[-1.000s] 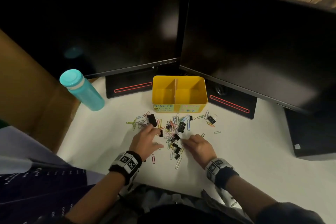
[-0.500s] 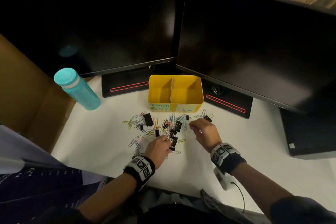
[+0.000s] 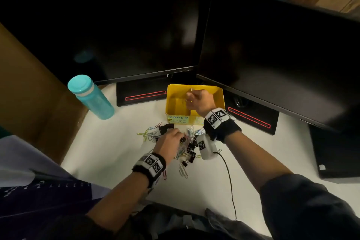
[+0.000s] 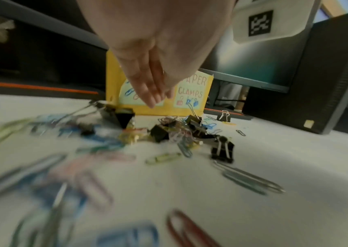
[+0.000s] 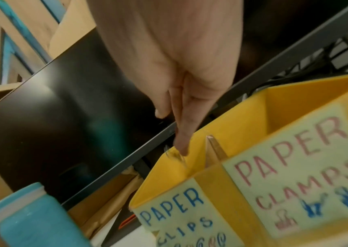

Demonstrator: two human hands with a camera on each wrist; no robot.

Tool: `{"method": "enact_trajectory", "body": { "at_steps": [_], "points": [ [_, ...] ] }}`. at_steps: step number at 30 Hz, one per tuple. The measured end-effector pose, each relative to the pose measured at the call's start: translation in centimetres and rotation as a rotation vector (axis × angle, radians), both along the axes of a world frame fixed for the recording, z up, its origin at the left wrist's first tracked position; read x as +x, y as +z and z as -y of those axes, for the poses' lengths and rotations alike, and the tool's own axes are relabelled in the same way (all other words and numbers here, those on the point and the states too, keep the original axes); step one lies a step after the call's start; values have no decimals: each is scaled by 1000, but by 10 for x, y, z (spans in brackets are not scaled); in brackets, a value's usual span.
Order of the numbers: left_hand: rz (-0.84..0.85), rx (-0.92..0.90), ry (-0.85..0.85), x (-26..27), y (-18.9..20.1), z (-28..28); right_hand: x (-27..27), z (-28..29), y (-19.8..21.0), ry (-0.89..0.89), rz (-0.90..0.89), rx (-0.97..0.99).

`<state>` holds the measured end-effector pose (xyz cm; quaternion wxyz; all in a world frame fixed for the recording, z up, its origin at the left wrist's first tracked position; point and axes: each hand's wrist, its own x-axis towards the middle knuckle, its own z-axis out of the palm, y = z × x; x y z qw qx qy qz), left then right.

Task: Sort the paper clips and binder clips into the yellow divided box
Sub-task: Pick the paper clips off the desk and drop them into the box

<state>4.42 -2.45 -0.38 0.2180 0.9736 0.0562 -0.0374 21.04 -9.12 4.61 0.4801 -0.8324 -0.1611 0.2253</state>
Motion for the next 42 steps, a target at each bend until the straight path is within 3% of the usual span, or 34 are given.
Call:
{"method": "enact_trajectory", "body": {
  "at_steps": [2, 6, 8, 11, 14, 17, 27, 35, 38, 42],
  "points": [
    [-46, 31, -90, 12, -2, -1, 4, 6, -3, 22, 167, -98],
    [-120, 86, -245, 23, -5, 0, -12, 48, 2, 28, 383, 35],
    [-128, 110, -260, 23, -8, 1, -24, 74, 2, 55, 472, 85],
    [-182, 49, -245, 22, -16, -2, -40, 105, -14, 143, 622, -58],
    [-263, -50, -216, 28, -19, -8, -58, 113, -41, 414, 566, -256],
    [-225, -85, -162, 35, -21, -11, -72, 108, -61, 616, 536, -425],
    [-210, 74, -149, 28, -22, -16, -70, 127, -65, 480, 763, -529],
    [124, -82, -29, 23, 46, -34, -55, 75, -76, 890, 605, -631],
    [239, -192, 50, 37, 66, -43, -58, 80, -89, 786, 558, -520],
    [327, -284, 147, 60, 70, -51, -67, 93, -93, 628, 683, -398]
  ]
}}
